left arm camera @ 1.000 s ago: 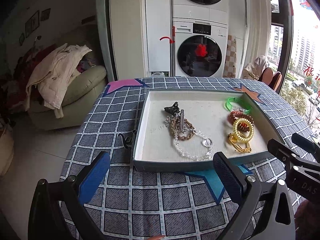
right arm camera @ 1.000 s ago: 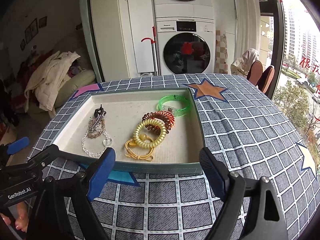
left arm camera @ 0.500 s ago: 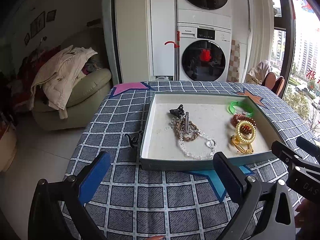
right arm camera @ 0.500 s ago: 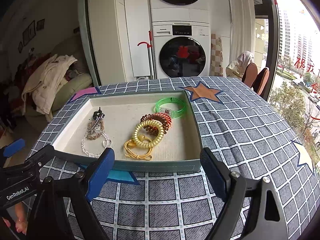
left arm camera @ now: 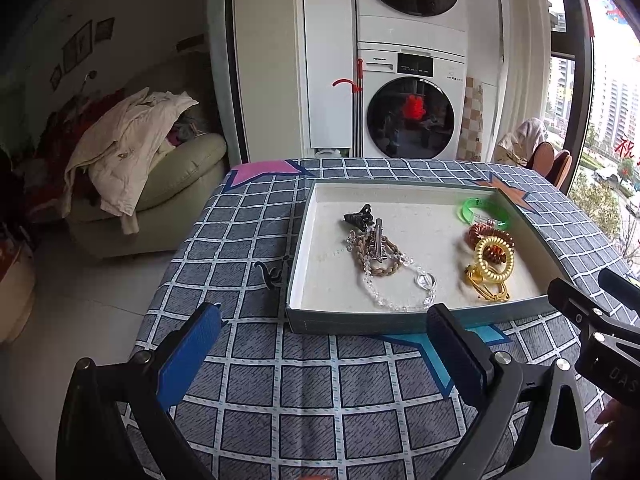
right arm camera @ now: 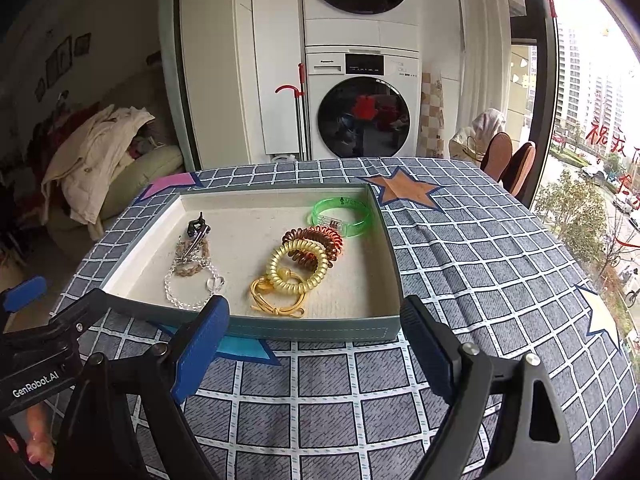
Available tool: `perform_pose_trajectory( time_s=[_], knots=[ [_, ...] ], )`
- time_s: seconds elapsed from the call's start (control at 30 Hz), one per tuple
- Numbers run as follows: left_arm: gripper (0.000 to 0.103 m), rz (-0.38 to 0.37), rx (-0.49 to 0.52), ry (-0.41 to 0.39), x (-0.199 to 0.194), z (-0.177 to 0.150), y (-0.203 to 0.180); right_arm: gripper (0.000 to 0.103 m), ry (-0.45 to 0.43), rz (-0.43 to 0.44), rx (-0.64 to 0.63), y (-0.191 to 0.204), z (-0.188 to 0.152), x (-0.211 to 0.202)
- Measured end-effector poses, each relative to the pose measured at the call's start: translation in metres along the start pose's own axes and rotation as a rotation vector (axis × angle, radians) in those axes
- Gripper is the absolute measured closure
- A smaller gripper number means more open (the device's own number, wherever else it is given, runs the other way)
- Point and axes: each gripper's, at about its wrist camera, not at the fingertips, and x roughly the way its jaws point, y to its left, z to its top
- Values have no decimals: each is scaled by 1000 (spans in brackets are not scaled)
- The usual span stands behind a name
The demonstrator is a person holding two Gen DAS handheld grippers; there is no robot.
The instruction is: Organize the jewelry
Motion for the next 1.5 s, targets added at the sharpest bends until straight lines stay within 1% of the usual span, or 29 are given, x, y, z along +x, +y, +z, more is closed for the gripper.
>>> perform_pose_trajectory(
  time_s=[0.5,1.5],
  knots=[
    [0,0,9,23,3,-2,-1,14,20,4,2,1,-1,3],
    [0,-10,14,35,4,-4,-4,14,19,5,5,1,-2,3]
  ],
)
